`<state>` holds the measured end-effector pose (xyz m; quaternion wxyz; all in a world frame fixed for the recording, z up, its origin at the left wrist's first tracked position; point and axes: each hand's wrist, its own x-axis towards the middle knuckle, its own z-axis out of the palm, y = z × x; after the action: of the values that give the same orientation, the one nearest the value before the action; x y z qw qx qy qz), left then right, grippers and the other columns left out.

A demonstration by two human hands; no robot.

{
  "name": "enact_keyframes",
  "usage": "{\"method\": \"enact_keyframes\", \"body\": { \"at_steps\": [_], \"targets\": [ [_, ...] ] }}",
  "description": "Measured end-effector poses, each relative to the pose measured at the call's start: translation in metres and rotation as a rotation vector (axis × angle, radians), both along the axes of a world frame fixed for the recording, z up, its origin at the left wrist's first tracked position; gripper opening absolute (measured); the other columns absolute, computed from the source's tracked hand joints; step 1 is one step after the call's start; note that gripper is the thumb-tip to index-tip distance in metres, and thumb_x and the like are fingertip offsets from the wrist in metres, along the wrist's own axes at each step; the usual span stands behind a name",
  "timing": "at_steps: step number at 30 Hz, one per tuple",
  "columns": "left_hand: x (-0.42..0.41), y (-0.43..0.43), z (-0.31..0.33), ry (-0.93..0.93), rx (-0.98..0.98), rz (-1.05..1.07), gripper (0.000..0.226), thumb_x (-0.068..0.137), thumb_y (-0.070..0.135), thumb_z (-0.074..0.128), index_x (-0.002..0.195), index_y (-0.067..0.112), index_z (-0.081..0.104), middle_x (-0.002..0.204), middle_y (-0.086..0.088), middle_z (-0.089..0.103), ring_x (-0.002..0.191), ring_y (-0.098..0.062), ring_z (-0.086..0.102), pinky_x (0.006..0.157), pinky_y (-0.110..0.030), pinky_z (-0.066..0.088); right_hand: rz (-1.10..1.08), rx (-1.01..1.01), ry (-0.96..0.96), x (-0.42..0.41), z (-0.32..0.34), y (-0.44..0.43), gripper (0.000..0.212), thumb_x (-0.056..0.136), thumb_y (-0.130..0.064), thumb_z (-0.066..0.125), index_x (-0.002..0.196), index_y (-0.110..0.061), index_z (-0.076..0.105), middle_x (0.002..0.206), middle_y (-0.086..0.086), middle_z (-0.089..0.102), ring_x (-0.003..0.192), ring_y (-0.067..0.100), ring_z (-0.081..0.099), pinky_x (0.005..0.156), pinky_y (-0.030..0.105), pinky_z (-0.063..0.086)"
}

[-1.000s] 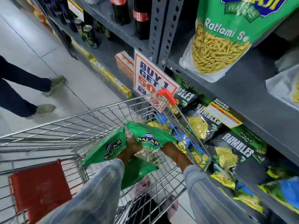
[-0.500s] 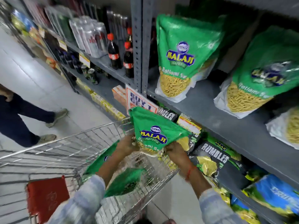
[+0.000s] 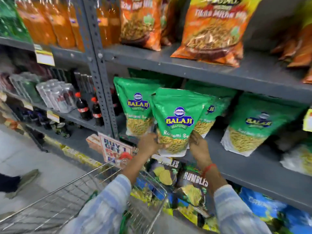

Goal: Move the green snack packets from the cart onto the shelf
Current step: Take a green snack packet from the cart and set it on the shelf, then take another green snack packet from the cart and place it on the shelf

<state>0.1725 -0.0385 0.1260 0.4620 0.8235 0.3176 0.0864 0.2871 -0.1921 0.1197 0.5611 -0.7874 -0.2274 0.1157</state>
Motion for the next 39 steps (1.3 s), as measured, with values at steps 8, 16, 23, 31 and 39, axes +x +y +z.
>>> {"method": "enact_keyframes", "body": {
  "at_steps": [8, 16, 23, 31, 39],
  "targets": [
    [0.052, -0.023, -0.015, -0.002, 0.010, -0.023, 0.052, 0.062, 0.045, 0.080, 0.088, 0.003, 0.065, 0.091, -0.021, 0.071, 0.088, -0.033, 0.067, 0.074, -0.039, 0.051, -0.145, 0.129, 0.095, 0.040, -0.015, -0.012, 0.045, 0.084, 0.018, 0.042, 0.128, 0.009, 0.044, 0.136, 0.028, 0.049, 0.113, 0.020, 0.048, 0.087, 0.006, 0.047],
    [-0.024, -0.034, -0.042, -0.181, -0.198, 0.078, 0.056, 0.078, 0.019, 0.071, 0.126, 0.000, 0.050, 0.120, -0.021, 0.063, 0.109, -0.022, 0.064, 0.093, -0.031, 0.051, -0.450, 0.314, -0.167, -0.053, -0.037, 0.001, 0.049, 0.085, -0.002, 0.033, 0.134, 0.001, 0.037, 0.128, 0.009, 0.037, 0.120, 0.019, 0.043, 0.106, 0.014, 0.034],
    [-0.163, -0.026, -0.116, -0.074, -0.259, 0.413, 0.031, 0.082, 0.015, 0.067, 0.111, 0.005, 0.063, 0.109, 0.003, 0.064, 0.089, 0.000, 0.067, 0.077, -0.018, 0.053, -0.031, 0.057, 0.049, -0.159, -0.117, 0.039, 0.044, 0.086, -0.009, 0.036, 0.128, 0.001, 0.043, 0.131, 0.026, 0.046, 0.115, 0.034, 0.046, 0.102, 0.033, 0.035],
    [-0.304, -0.011, -0.204, 0.275, -0.563, 0.787, 0.023, 0.092, 0.018, 0.051, 0.102, 0.002, 0.064, 0.100, -0.020, 0.066, 0.096, -0.027, 0.061, 0.070, -0.031, 0.042, 0.491, -0.489, 0.258, -0.207, -0.206, 0.080, 0.044, 0.081, 0.018, 0.037, 0.121, 0.005, 0.052, 0.119, 0.012, 0.056, 0.110, 0.024, 0.052, 0.095, 0.034, 0.041],
    [-0.329, -0.018, -0.249, 0.313, -0.888, 0.650, 0.034, 0.095, 0.011, 0.041, 0.127, 0.002, 0.049, 0.123, -0.012, 0.053, 0.087, -0.011, 0.055, 0.078, -0.027, 0.048, 0.639, -0.731, 0.782, -0.205, -0.231, 0.090, 0.024, 0.094, 0.001, 0.032, 0.091, -0.009, 0.054, 0.098, 0.010, 0.056, 0.055, 0.010, 0.064, 0.052, 0.009, 0.051]
  ]
}}
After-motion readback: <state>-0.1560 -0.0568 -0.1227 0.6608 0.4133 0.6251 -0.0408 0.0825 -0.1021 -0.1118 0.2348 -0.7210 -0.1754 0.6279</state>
